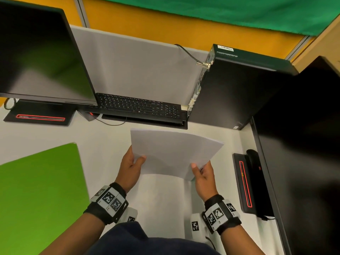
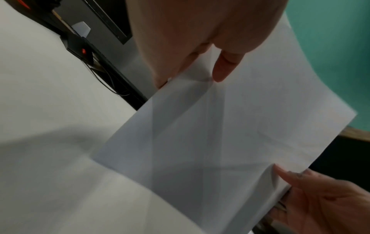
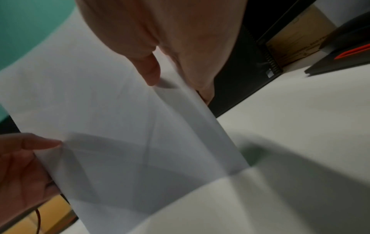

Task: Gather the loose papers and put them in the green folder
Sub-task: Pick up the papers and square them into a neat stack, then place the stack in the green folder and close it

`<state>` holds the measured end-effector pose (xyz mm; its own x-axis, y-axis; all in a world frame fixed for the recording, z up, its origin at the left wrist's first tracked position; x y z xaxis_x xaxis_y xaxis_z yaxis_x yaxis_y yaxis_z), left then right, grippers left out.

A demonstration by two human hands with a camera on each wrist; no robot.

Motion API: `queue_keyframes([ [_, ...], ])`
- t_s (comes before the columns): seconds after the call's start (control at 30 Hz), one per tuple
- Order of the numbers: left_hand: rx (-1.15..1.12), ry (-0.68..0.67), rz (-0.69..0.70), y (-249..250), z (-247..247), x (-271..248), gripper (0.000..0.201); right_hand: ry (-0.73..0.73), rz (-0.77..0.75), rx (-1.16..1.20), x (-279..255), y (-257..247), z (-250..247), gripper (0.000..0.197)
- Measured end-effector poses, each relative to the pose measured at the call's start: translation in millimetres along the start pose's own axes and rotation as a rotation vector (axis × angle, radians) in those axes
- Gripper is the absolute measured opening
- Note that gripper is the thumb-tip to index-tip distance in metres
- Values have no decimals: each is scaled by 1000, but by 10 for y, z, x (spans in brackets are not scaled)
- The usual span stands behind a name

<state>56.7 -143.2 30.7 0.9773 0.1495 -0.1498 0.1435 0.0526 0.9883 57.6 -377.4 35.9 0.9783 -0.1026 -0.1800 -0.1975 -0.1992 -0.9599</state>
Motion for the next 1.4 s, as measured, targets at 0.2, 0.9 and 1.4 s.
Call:
queue_keyframes([
  [0.2,134,-20,-53,-162,-33,-60,38,27,2,-84,-35,54,85,36],
  [0.9,148,510,-364,-336,-2839,-884,29,-683,35,-352,-354,-378,2834,37],
  [1.4,706,922,-1077,-742,-5429,-2388,95,-767,238,-496,-661,19,3594,41],
])
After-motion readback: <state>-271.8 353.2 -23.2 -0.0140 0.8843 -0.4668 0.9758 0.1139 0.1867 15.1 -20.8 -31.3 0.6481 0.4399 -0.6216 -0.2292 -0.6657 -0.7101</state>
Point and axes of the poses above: each hand's wrist, its own x-axis towards the middle knuckle, its own z-axis out of the palm, y = z × x, the point moved 4 cm from there along x, towards the middle knuckle, and after that the axes turned 3 degrees about -z, right-handed, at the moved point
